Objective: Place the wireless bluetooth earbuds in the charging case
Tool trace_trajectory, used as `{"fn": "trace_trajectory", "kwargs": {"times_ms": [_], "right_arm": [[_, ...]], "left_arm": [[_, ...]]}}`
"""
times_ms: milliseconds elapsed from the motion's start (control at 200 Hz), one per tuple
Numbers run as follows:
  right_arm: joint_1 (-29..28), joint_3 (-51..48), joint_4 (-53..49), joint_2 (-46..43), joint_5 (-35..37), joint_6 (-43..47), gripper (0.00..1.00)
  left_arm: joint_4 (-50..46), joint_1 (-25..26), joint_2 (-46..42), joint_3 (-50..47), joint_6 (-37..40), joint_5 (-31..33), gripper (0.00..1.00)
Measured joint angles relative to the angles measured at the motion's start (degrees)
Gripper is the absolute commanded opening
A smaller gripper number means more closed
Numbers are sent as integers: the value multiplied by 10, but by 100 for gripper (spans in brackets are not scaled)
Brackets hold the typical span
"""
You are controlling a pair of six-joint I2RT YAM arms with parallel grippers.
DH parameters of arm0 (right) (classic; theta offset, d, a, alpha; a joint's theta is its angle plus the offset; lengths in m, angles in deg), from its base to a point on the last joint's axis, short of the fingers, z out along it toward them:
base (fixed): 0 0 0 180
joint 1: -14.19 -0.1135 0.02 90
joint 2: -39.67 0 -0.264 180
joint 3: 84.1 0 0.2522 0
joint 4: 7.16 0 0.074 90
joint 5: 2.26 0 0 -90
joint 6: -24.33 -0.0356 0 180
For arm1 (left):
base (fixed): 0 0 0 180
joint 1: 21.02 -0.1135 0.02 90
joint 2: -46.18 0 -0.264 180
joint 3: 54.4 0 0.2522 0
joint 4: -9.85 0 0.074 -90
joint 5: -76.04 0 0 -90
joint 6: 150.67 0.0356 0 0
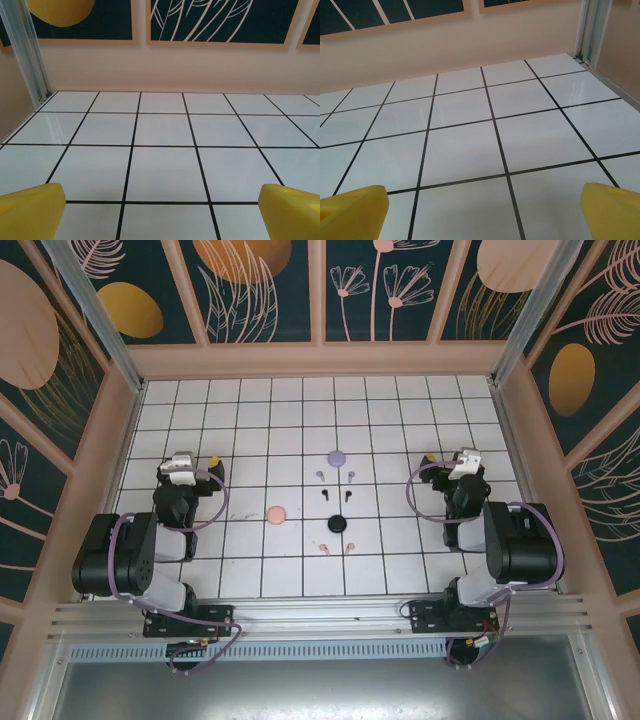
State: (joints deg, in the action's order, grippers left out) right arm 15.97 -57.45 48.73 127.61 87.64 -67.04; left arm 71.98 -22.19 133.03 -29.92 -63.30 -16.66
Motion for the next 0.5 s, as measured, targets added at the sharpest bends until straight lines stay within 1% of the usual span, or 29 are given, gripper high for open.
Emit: {"fn": "trace_trajectory", "kwargs": {"times_ms": [500], "right_arm": [[0,0,0,0,0,0,99]], "left_arm": [[-9,0,0,3,0,4,99]]}}
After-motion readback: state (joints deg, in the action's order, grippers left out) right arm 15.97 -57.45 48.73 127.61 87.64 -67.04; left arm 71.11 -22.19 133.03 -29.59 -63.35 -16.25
